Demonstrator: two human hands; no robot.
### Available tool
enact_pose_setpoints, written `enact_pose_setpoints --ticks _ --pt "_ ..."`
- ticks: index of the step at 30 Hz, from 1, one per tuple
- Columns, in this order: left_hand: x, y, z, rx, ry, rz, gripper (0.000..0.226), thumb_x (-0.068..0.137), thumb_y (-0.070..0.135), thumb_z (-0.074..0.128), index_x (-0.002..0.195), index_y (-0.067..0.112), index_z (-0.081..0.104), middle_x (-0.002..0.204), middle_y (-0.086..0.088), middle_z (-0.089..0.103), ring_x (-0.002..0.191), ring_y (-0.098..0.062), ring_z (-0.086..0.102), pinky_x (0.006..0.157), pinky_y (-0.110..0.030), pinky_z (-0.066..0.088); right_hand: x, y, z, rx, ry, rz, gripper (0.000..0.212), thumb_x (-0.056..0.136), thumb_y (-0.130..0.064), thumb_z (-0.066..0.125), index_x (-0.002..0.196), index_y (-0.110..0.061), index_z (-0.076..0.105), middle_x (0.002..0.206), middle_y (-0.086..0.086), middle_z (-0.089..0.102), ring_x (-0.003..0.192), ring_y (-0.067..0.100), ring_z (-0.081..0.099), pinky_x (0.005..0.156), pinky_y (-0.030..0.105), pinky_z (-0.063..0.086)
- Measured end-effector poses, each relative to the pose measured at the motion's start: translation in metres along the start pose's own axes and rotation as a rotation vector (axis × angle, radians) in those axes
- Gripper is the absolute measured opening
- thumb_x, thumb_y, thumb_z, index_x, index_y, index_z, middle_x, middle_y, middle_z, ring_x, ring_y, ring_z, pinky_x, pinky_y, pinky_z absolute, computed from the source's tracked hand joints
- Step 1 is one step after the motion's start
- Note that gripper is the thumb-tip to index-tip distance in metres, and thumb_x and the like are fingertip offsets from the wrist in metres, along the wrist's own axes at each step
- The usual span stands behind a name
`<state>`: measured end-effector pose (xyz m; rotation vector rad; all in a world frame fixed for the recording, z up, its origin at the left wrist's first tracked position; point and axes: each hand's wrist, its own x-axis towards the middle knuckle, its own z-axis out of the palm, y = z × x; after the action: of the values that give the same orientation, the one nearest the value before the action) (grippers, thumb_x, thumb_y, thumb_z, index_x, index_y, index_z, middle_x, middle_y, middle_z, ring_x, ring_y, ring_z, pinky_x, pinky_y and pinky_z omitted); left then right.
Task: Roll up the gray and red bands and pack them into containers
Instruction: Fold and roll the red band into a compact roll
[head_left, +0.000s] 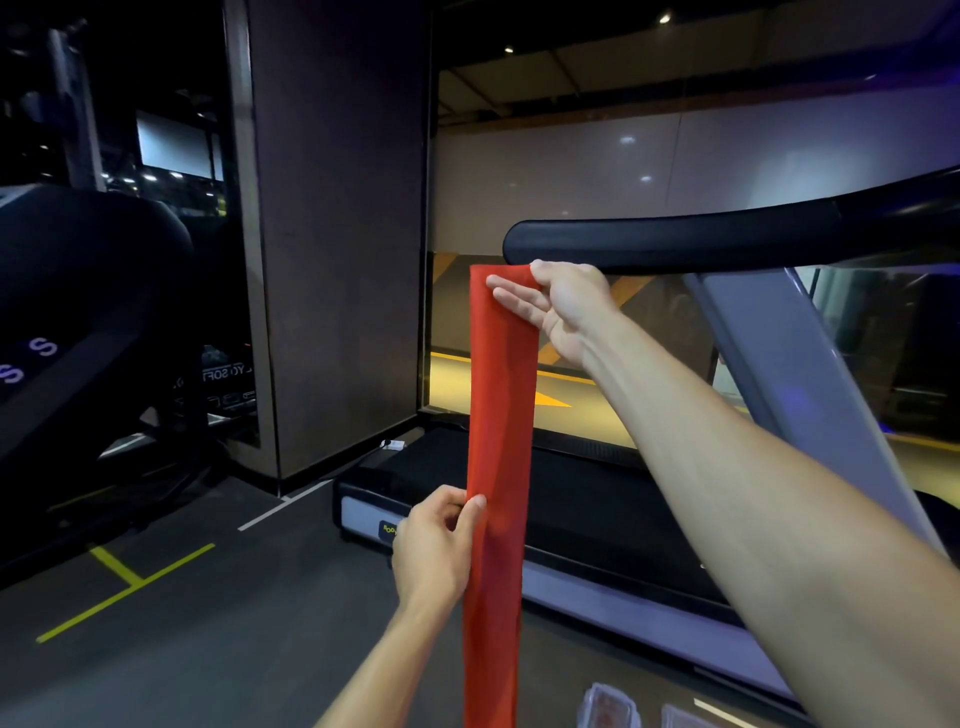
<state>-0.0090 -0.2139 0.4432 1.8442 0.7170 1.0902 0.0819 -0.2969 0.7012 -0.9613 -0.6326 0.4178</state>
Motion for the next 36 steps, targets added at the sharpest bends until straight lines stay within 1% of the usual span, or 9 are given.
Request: enact_pose_setpoints --ticks 5,9,14,16,20,27,31,34,36 --pt "-0.003 -0.001 -0.002 0.058 0.089 0.124 0.022 0.095 0.038 0.069 0.075 0.033 0.061 0.090 0.012 0.055 0.072 -0.003 0.057 0.060 -0.028 0.046 0.001 0.003 -0.003 -0.016 0.029 0.007 0.020 0.109 -0.002 0.041 0.128 0.000 0.046 0.125 0.029 0.060 0.081 0.032 0.078 0.067 0.036 0.066" --pt "-0.002 -0.007 -0.007 0.046 -0.002 0.138 0.024 0.100 0.036 0.062 0.078 0.029 0.055 0.058 0.003 0.063 0.049 -0.018 0.058 0.055 -0.041 0.052 0.002 0.003 -0.001 -0.040 0.048 0.012 0.019 0.109 -0.003 0.041 0.128 -0.001 0.045 0.126 0.028 0.059 0.081 0.031 0.079 0.066 0.036 0.065" --pt "0.000 -0.005 -0.015 -0.055 -0.048 0.091 0.017 0.101 0.025 0.064 0.084 0.023 0.061 0.048 -0.006 0.063 0.041 -0.023 0.062 0.046 -0.040 0.056 0.001 0.004 0.003 -0.053 0.047 0.019 0.015 0.109 -0.003 0.041 0.123 -0.004 0.045 0.125 0.026 0.059 0.079 0.029 0.079 0.068 0.036 0.066" --pt "0.003 -0.003 -0.015 -0.156 -0.024 0.025 0.016 0.102 0.021 0.063 0.086 0.016 0.062 0.056 -0.009 0.067 0.045 -0.025 0.067 0.044 -0.038 0.056 0.001 0.005 0.004 -0.044 0.043 0.015 0.013 0.109 -0.003 0.041 0.120 -0.004 0.046 0.125 0.026 0.059 0.077 0.029 0.079 0.067 0.036 0.066" --pt "0.011 0.000 -0.013 -0.346 -0.010 -0.084 0.020 0.101 0.017 0.064 0.087 0.004 0.058 0.083 -0.013 0.073 0.064 -0.025 0.076 0.055 -0.042 0.062 0.000 0.005 0.006 -0.021 0.015 0.004 0.014 0.109 -0.003 0.041 0.122 -0.002 0.045 0.118 0.026 0.061 0.076 0.029 0.078 0.064 0.034 0.065" --pt "0.028 0.000 -0.018 -0.394 -0.098 -0.107 0.027 0.098 0.022 0.068 0.087 -0.001 0.059 0.085 -0.010 0.077 0.080 -0.020 0.078 0.073 -0.036 0.064 -0.011 -0.002 0.008 -0.016 -0.038 -0.033 0.010 0.108 -0.003 0.043 0.113 0.000 0.050 0.120 0.023 0.062 0.075 0.027 0.078 0.062 0.032 0.063" --pt "0.043 0.002 -0.023 -0.483 -0.219 -0.155 0.012 0.098 0.011 0.067 0.092 0.001 0.063 0.088 -0.015 0.078 0.090 -0.027 0.078 0.083 -0.038 0.061 -0.036 -0.009 0.003 -0.195 -0.075 -0.116 0.012 0.110 -0.014 0.044 0.105 -0.008 0.054 0.115 0.019 0.070 0.072 0.022 0.078 0.058 0.029 0.059" --pt "0.058 0.005 -0.030 -0.577 -0.265 -0.263 0.018 0.102 0.007 0.050 0.100 -0.003 0.065 0.096 -0.025 0.076 0.091 -0.033 0.076 0.080 -0.036 0.062 -0.082 -0.013 -0.010 -0.413 -0.187 -0.205 0.017 0.110 -0.020 0.046 0.101 -0.011 0.056 0.081 0.008 0.076 0.061 0.021 0.074 0.051 0.025 0.052" --pt "0.065 0.011 -0.034 -0.668 -0.246 -0.331 0.024 0.101 0.011 0.047 0.096 -0.003 0.065 0.088 -0.024 0.075 0.078 -0.032 0.076 0.068 -0.035 0.062 -0.117 -0.006 -0.025 -0.495 -0.346 -0.233 0.015 0.109 -0.019 0.048 0.098 -0.010 0.054 0.083 0.010 0.077 0.052 0.023 0.069 0.045 0.026 0.047"
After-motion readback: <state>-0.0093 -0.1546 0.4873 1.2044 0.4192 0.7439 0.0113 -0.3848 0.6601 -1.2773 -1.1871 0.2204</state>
